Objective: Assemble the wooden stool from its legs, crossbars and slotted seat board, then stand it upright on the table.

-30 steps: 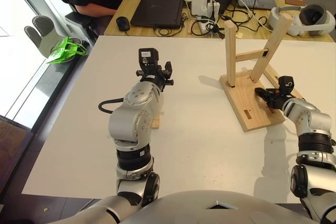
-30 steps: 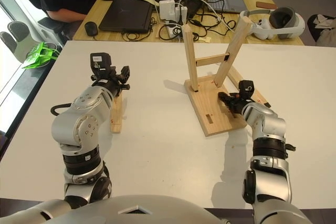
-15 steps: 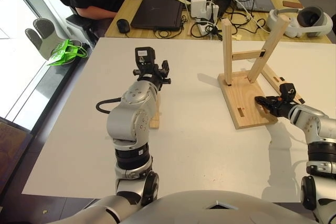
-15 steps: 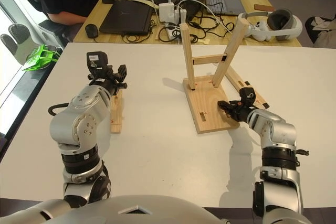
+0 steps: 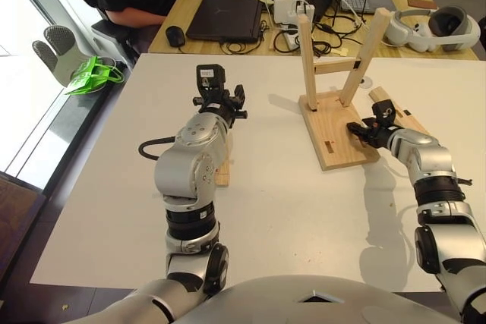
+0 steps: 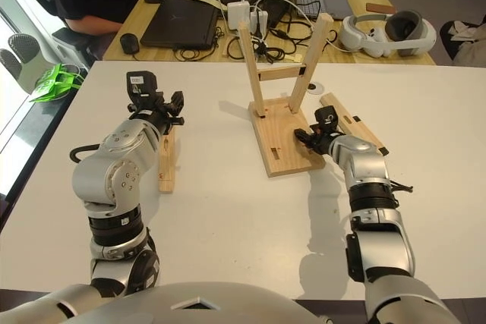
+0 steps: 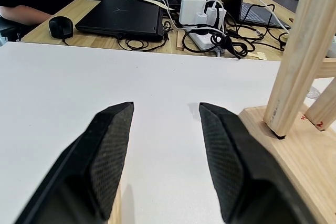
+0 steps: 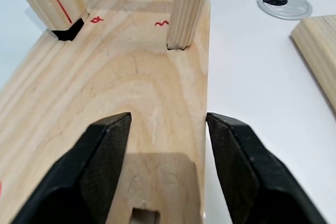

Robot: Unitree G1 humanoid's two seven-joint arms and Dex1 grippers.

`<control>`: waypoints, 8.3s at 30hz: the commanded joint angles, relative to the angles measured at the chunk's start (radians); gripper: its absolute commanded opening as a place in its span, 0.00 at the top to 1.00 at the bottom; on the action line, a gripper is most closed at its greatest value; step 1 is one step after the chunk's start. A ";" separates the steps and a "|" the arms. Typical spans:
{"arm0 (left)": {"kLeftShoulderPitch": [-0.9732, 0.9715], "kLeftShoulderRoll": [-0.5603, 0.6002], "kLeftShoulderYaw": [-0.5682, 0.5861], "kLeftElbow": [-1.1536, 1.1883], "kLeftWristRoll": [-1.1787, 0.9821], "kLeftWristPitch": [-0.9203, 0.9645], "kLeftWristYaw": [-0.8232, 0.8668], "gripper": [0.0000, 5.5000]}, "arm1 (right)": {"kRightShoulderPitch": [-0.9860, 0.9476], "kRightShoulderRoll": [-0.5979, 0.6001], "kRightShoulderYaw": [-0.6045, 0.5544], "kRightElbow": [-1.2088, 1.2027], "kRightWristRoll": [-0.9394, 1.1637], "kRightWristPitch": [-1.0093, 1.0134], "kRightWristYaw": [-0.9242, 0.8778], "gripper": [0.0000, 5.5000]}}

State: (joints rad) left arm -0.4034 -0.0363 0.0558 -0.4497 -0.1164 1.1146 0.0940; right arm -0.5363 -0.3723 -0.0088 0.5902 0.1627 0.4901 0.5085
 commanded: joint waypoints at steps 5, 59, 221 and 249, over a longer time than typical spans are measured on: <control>-0.027 0.008 -0.005 0.016 0.004 0.000 -0.007 0.58 | -0.063 0.134 0.029 0.032 -0.011 0.003 -0.034 0.51; 0.054 0.044 -0.019 -0.033 0.080 0.048 0.025 0.58 | 0.210 -0.288 -0.216 0.094 -0.003 -0.159 0.107 0.51; 0.011 0.327 0.132 -0.040 -1.232 -0.061 0.226 0.93 | 0.329 0.088 0.255 -1.000 0.014 0.042 -0.147 0.77; 0.258 0.358 -0.016 -0.177 -0.762 -0.147 0.550 0.93 | 0.515 0.351 0.179 -1.267 0.311 0.274 -0.339 0.50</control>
State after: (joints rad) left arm -0.1769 0.3440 0.0828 -0.5919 -0.9354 0.9501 0.6303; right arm -0.0348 -0.0689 0.1628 -0.6479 0.4573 0.7350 0.2273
